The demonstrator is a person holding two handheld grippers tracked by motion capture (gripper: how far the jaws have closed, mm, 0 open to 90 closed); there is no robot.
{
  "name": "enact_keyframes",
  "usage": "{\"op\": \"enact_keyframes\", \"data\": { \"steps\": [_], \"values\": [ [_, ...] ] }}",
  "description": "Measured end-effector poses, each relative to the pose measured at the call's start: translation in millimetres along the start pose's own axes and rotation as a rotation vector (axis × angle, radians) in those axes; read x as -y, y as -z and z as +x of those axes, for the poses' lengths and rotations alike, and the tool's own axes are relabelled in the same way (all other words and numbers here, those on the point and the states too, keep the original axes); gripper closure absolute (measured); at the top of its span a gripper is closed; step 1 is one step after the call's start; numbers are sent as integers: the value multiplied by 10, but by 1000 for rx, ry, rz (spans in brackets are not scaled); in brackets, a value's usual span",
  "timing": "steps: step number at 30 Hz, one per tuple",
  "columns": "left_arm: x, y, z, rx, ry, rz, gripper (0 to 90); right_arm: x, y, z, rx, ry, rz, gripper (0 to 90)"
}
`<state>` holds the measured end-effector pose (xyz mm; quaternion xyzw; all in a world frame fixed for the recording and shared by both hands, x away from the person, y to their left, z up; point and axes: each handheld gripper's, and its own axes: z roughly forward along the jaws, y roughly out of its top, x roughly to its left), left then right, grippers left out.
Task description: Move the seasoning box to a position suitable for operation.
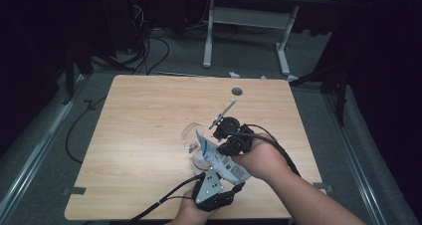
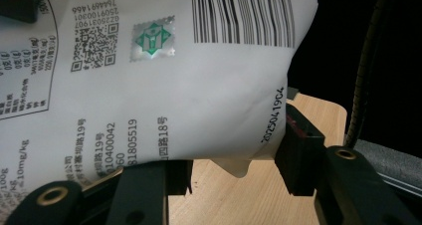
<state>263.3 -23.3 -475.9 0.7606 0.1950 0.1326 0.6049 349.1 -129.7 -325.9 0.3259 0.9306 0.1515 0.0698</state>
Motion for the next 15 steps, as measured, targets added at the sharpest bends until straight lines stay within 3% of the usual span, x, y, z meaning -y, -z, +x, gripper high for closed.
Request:
{"op": "enact_keyframes", "data": {
  "steps": [15],
  "values": [
    [-30, 7, 1, 0, -3, -5, 555, -8, 24, -2, 7, 1, -3, 900]
  ]
}}
